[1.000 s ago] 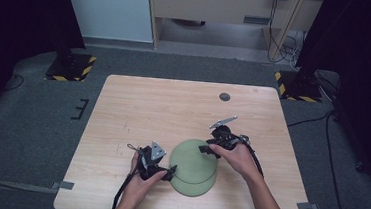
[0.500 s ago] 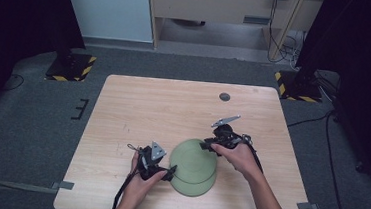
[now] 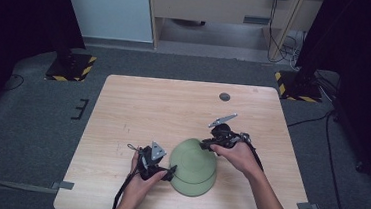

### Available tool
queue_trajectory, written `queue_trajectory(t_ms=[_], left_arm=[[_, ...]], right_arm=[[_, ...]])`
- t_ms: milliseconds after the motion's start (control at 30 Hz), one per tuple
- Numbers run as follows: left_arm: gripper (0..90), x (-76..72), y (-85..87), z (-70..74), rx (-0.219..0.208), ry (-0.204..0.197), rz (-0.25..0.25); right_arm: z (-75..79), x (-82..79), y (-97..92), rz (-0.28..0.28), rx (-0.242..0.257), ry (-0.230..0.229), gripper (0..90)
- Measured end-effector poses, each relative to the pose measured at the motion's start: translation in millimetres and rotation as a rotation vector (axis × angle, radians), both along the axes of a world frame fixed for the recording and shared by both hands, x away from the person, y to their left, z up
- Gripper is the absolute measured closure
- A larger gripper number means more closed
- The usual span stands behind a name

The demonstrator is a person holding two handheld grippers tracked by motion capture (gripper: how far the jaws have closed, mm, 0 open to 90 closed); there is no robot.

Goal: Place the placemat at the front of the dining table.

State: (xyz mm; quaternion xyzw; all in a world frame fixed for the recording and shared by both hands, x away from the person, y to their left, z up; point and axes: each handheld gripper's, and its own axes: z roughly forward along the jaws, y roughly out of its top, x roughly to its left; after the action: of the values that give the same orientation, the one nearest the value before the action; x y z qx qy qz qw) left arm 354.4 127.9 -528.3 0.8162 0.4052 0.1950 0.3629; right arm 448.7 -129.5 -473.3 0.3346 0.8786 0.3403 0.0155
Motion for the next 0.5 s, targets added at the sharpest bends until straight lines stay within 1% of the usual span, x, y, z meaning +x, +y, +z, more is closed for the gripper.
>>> queue_trajectory(t_ms=[67,200,267,367,433,500], left_arm=[[0.0,0.2,0.1,0.0,-0.001,0.001,-0.001],[0.0,0.3,0.5,0.2,-0.002,0.002,-0.001],[0.0,0.0,0.9,0.8,0.0,0.0,-0.002],[1.8,0.0,3.2,3.1,0.01,-0.017,0.009],[2.2,1.4,8.2,5.9,-0.002,-0.024,0.026],[2.3,2.7,13.4,8.2,-0.005,-0.026,0.036]], right_arm=[[-0.2,-0.5,-0.6,-0.005,-0.002,-0.002,80.5],[0.5,-1.1,-0.8,-0.008,-0.002,-0.01,83.1],[0.5,-1.2,-1.1,-0.012,0.003,-0.002,84.2],[0.3,-0.5,-2.2,-0.014,0.001,0.002,85.2],[-1.9,-0.2,-1.7,-0.009,0.003,0.002,85.5],[-3.2,0.3,-1.0,-0.01,0.004,0.003,85.6]])
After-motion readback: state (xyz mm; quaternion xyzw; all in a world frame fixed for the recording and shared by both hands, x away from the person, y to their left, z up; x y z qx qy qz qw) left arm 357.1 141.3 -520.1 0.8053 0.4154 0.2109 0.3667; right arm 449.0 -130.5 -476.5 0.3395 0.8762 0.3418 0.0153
